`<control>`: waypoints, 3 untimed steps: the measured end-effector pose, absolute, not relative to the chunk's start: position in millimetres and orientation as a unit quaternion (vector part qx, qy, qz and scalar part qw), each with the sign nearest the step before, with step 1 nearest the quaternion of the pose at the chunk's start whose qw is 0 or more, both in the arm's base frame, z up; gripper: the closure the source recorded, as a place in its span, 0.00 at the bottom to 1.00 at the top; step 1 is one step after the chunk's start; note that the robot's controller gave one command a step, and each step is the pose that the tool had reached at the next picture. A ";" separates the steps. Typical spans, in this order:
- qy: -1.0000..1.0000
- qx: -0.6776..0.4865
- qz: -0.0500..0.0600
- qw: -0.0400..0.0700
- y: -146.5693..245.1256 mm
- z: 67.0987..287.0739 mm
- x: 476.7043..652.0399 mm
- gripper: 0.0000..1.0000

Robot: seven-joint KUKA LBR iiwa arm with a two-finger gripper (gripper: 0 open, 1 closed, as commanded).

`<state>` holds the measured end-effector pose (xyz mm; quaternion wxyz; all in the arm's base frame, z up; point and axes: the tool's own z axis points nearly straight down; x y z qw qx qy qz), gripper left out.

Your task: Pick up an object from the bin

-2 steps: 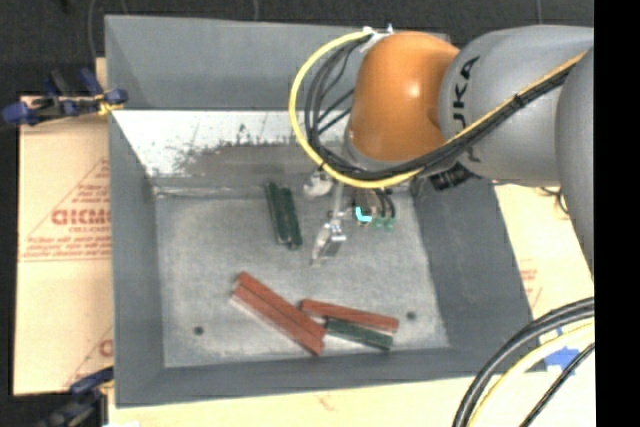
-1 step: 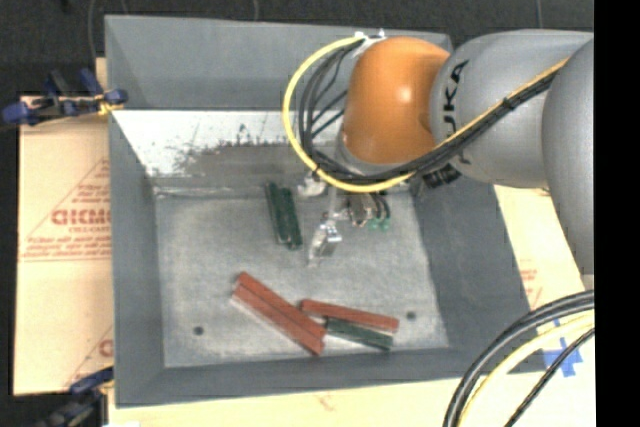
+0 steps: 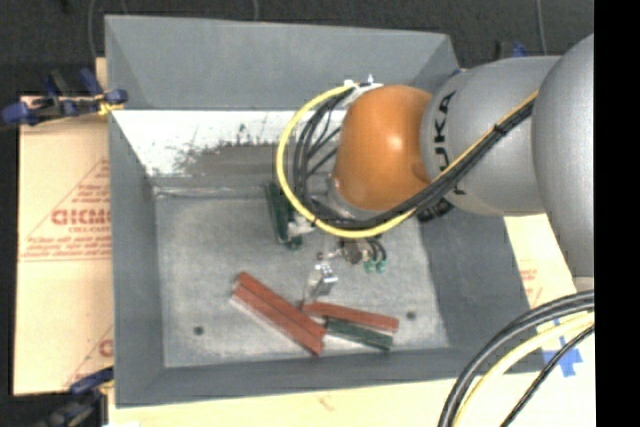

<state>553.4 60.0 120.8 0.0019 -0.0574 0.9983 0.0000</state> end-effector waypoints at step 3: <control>0.999 -0.054 0.001 0.002 130.9 225.2 538.7 1.00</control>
Offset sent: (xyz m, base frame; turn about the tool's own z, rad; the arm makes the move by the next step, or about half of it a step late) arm 0.0000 0.0000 0.0000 0.0000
